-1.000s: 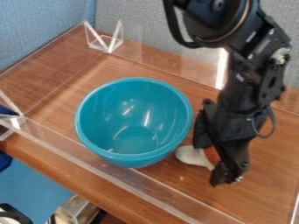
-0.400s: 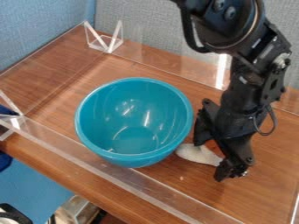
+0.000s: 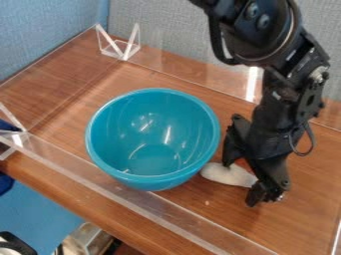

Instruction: Put the mushroom in the blue bowl

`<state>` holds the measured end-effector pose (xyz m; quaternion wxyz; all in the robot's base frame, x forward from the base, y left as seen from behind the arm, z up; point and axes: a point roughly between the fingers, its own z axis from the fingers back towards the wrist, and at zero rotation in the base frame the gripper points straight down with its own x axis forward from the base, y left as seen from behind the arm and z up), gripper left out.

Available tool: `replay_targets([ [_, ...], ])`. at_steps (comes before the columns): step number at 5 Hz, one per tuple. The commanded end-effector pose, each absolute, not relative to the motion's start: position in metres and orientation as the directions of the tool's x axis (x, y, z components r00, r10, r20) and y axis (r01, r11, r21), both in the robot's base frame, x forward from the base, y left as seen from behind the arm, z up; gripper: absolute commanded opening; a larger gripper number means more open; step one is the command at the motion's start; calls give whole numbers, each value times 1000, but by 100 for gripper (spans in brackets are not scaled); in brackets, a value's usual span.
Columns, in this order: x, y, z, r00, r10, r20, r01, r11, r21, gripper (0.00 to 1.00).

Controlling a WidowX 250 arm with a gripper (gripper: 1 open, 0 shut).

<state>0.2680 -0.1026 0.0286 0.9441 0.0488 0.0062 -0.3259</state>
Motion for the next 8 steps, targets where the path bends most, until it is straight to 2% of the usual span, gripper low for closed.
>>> replay_targets([
  [1, 260, -111, 24, 758, -651, -44, 653, 755, 68, 100],
  [3, 254, -110, 26, 745, -666, -44, 668, 742, 59, 100],
  [4, 251, -108, 31, 738, -673, -45, 674, 736, 55, 0],
  [8, 241, -82, 47, 805, -591, -50, 594, 802, 72, 0],
])
